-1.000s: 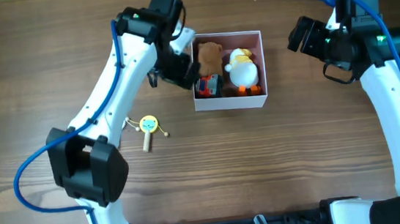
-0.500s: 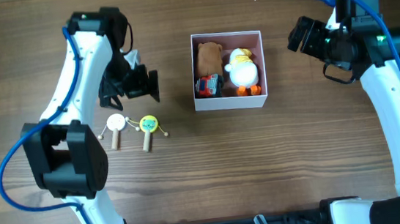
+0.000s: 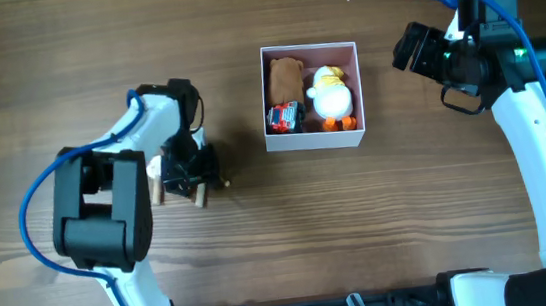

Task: Pack container
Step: 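Grasp the yellow cat rattle drum handle with the left gripper, then drop the cat rattle into the box with the left gripper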

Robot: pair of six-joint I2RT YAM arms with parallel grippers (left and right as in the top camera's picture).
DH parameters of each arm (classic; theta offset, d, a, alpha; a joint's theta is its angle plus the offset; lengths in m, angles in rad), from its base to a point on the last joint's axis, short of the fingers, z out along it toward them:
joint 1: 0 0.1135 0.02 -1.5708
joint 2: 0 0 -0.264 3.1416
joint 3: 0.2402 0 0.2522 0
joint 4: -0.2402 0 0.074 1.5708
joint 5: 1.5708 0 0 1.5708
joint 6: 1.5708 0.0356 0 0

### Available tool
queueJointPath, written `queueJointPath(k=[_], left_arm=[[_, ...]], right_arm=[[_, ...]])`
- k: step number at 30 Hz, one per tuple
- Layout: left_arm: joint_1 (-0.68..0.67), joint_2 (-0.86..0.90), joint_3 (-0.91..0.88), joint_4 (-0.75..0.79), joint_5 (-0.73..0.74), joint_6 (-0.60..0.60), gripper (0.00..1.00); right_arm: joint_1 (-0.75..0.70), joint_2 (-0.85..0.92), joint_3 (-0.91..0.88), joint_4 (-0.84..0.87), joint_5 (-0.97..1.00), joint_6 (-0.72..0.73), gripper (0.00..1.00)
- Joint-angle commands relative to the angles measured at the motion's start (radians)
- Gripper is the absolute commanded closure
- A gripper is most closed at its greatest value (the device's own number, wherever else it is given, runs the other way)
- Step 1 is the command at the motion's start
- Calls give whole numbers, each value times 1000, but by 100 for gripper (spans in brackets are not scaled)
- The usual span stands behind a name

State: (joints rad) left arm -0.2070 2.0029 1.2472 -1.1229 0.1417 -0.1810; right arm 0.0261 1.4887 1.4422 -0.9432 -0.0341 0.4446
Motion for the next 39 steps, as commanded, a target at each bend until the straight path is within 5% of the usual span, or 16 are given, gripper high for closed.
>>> queueJointPath(k=[1,16,27,34,39], left_arm=[[-51,0,-53,52,-6,-18,49],[-53,-5,-56,45,-21,-45,90],[-88,-270,227,-131,-31,-43,96],[-247,-342,290,230,23,-37,96],[-369,-240,289,453,25,-146,96]], right_arm=[[-2,11,-5,0,-12,7,0],[-2,11,-5,0,-12,8,0],[-2,11,-5,0,-13,8,0],[-2,11,-5,0,-12,8,0],[-2,11,-5,0,-12,7,0]])
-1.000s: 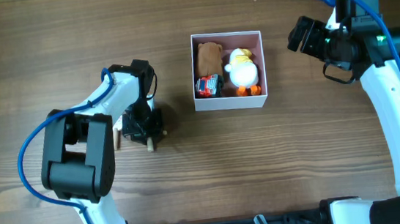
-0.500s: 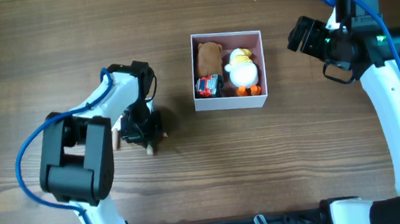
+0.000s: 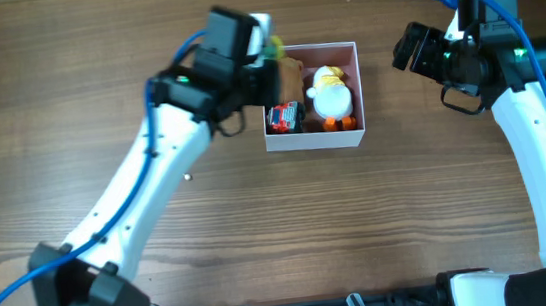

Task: Pack container
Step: 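Drop the cat rattle into the box with the left gripper, then grasp the white pig rattle drum handle with the left gripper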

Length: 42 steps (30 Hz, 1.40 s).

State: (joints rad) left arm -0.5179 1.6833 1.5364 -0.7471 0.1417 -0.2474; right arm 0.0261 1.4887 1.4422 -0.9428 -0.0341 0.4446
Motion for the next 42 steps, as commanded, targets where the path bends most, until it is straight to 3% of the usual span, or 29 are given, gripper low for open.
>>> queueJointPath(k=[1,11,14,17,19,20,21,27,31,36,42], left_arm=[[-69,105,0,100,25,-89,96],[-85,271,0,213,37,-114,96],[-85,296,0,217,59,-128,88],[-85,303,0,215,72,-127,68],[-80,286,5,212,110,-127,35],[-77,274,10,207,121,-127,26],[-68,253,18,190,128,-127,0],[16,65,29,24,128,-7,0],[166,-86,28,-248,-3,8,0],[351,-114,23,-510,-24,10,3],[403,-90,-145,-537,-170,50,11]], right_arm=[[-2,11,-5,0,-12,8,0],[-2,11,-5,0,-12,7,0],[-2,11,-5,0,-12,8,0],[-2,11,-5,0,-13,8,0],[-2,11,-5,0,-12,7,0],[-2,11,-5,0,-12,8,0],[-2,11,-5,0,-12,7,0],[-2,11,-5,0,-13,7,0],[-2,11,-5,0,-13,7,0],[-2,11,-5,0,-13,7,0],[-2,11,-5,0,-12,7,0]])
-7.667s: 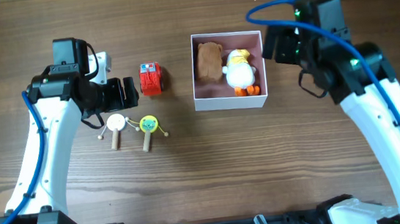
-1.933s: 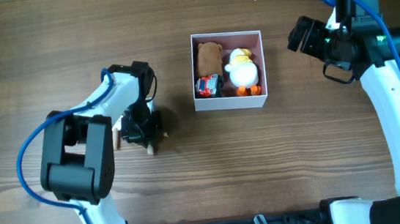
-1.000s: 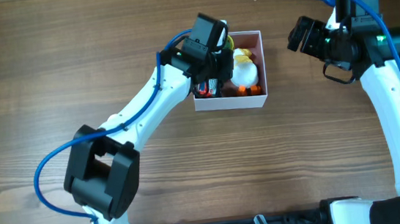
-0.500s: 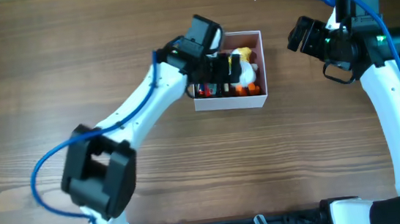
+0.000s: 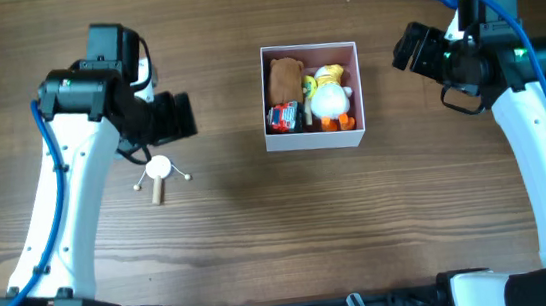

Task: Pack container
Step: 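Grasp the white pig rattle drum handle with the left gripper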

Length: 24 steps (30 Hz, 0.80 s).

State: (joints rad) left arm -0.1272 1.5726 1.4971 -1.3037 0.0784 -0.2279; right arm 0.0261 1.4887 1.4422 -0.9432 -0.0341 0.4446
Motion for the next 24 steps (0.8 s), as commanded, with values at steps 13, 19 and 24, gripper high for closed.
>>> queueJointPath(k=[13,19,24], left_arm=[[89,21,-568,449,-209,43,16],[93,31,-616,524,-173,155,29],[93,32,-661,579,-98,378,42]], right_arm=[[-2,11,-5,0,-12,8,1],[-2,11,-5,0,-12,7,0],[-2,11,-5,0,-13,7,0]])
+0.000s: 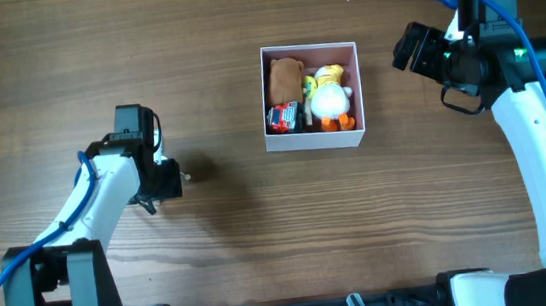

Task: Pack container
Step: 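Grasp the white pig rattle drum handle with the left gripper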

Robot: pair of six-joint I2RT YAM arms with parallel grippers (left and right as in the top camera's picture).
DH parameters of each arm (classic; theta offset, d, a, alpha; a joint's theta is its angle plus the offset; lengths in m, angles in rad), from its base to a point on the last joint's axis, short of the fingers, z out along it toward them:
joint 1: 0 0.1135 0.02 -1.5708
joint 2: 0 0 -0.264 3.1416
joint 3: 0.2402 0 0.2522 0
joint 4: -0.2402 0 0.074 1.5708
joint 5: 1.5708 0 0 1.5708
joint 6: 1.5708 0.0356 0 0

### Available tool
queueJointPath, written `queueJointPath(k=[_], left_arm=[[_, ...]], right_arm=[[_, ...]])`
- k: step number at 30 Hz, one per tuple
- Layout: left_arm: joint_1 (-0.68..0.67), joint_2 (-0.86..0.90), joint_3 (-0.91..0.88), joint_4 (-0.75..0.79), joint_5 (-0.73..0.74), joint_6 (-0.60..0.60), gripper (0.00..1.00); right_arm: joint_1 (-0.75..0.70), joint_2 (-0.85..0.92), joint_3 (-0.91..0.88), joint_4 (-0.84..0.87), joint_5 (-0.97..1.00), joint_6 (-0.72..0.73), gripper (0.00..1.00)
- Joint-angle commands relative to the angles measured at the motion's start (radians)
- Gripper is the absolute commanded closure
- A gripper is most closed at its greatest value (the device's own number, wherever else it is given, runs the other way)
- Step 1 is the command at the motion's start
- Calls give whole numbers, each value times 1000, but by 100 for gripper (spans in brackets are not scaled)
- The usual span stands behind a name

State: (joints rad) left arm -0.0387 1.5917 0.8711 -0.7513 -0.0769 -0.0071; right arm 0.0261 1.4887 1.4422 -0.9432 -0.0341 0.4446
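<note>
The white box (316, 140) stands at mid table and holds a brown bear (286, 74), a white duck (329, 94), a red toy car (284, 119) and a thin yellow-green item (306, 98) between bear and duck. My left gripper (158, 182) is low over a small white-and-wood toy (184, 177); only a tip of the toy shows at its right, and the fingers look spread around it. My right gripper (408, 48) hangs to the right of the box with nothing in it.
The wooden table (262, 244) runs across the whole view. A black rail lines its front edge. The right arm (544, 147) stands along the right side.
My left gripper has moved from above and left of the white-and-wood toy down onto it, so it covers most of the toy. The box contents and the right arm are unchanged.
First my left gripper was down at the small toys left of the box. Then it was at the box's left rim with a yellow-green item. Later that item lay in the box, with the gripper back on the left. Now it is on the white-and-wood toy.
</note>
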Motion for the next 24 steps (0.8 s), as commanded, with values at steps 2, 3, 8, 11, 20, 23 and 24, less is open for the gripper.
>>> queueJointPath(k=[2,3,8,11,20,23,24], left_arm=[[5,13,-49,51,58,158,42],[5,13,-58,66,58,158,42],[5,17,-97,113,58,158,44],[5,23,-121,131,58,158,50],[4,66,-119,130,58,156,73],[3,29,-80,60,62,99,91],[2,13,-50,18,71,73,96]], right_arm=[[-2,11,-5,0,-13,8,0],[-2,11,-5,0,-13,7,0],[-2,11,-5,0,-12,7,0],[-2,11,-5,0,-12,8,0],[-2,11,-5,0,-12,7,0],[-2,11,-5,0,-12,8,1],[-2,11,-5,0,-12,8,0]])
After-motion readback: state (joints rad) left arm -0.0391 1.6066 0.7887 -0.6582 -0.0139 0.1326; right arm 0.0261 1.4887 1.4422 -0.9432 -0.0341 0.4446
